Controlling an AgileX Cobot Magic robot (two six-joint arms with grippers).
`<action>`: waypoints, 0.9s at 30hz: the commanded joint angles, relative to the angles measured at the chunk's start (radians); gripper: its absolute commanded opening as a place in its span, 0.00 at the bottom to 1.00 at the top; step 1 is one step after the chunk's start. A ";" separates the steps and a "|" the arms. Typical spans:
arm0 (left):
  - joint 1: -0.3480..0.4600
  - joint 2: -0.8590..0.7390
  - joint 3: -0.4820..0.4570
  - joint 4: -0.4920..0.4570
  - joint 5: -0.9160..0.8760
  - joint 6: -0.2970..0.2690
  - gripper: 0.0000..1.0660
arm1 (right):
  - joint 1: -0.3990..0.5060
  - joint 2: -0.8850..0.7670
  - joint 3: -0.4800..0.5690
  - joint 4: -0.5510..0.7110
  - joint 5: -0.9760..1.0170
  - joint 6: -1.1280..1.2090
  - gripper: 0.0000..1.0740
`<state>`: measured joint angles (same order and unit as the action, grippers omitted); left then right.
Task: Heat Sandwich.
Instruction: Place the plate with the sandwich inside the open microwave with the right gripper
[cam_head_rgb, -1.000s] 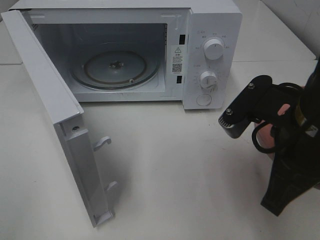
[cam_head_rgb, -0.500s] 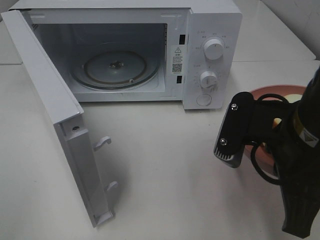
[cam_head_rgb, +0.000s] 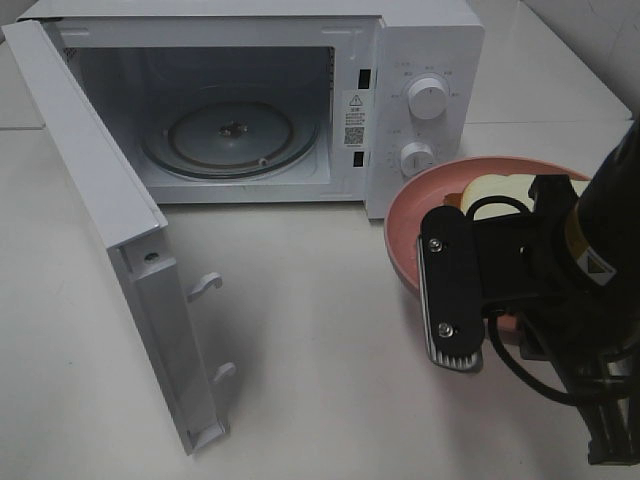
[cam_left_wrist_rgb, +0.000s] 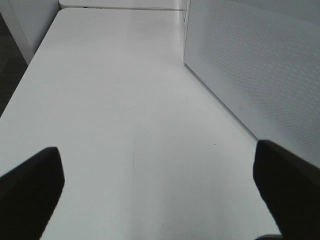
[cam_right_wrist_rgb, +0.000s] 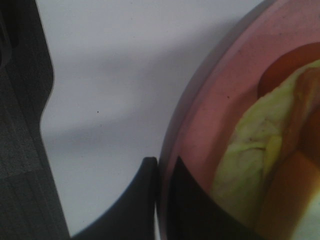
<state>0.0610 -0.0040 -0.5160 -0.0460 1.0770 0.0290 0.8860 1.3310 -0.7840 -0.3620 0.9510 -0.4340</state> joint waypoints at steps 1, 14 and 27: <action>0.006 -0.019 0.000 -0.005 -0.010 -0.001 0.92 | 0.004 -0.006 0.004 -0.018 -0.024 -0.065 0.02; 0.006 -0.019 0.000 -0.005 -0.010 -0.001 0.92 | 0.002 -0.004 0.004 -0.021 -0.123 -0.193 0.02; 0.006 -0.019 0.000 -0.005 -0.010 -0.001 0.92 | -0.001 -0.003 0.012 0.030 -0.179 -0.499 0.02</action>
<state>0.0610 -0.0040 -0.5160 -0.0460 1.0770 0.0290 0.8860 1.3310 -0.7730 -0.3210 0.8140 -0.8890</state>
